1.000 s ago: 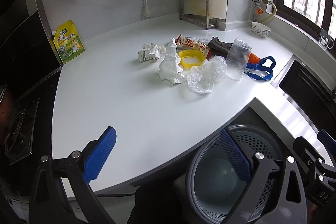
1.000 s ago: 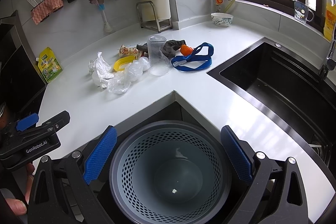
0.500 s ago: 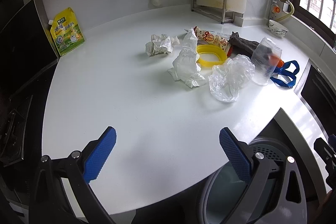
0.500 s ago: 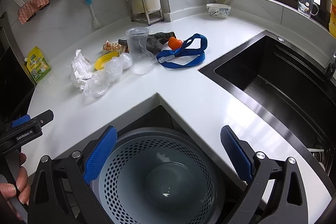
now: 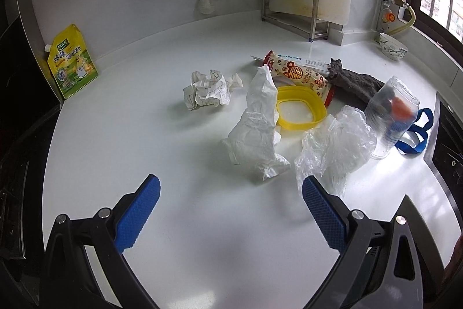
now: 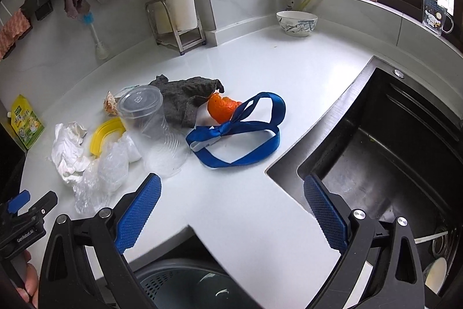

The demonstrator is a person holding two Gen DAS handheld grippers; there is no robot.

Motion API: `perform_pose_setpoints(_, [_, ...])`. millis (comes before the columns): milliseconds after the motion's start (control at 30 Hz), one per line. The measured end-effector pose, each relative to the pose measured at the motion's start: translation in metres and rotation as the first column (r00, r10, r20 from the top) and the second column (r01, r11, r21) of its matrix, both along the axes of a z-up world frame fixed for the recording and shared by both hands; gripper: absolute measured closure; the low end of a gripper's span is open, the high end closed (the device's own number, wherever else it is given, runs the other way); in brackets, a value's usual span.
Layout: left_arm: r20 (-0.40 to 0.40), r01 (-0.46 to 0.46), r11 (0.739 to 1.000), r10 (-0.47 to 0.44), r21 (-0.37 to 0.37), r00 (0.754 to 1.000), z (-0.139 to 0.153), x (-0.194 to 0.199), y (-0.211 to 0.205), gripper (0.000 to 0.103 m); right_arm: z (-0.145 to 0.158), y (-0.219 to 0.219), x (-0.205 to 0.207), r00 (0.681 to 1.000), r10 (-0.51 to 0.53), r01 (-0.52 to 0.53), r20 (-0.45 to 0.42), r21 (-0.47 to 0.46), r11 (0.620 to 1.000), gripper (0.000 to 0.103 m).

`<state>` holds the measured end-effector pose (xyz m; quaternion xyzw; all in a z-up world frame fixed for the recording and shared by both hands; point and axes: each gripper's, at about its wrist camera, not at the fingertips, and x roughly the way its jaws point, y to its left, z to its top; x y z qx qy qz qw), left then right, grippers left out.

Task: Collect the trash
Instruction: 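Grasp the white plastic bag with the left tool while the right tool grasps the blue lanyard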

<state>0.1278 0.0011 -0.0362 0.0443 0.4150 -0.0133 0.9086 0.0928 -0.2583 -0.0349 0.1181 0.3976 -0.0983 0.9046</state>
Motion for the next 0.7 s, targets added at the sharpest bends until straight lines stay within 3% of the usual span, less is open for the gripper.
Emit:
perform_pose_setpoints(367, [0.008, -0.005, 1.000, 0.005, -0.013, 1.000, -0.008, 0.030, -0.003, 0.006, -0.022, -0.007, 0.065, 0.991, -0.119, 0.119, -0.056, -0.016, 0.993, 0.009])
perform_pose_setpoints(700, [0.001, -0.029, 0.999, 0.029, -0.034, 1.000, -0.011, 0.038, 0.006, 0.006, -0.043, -0.005, 0.075, 0.986, -0.127, 0.124, -0.107, -0.037, 0.992, 0.009])
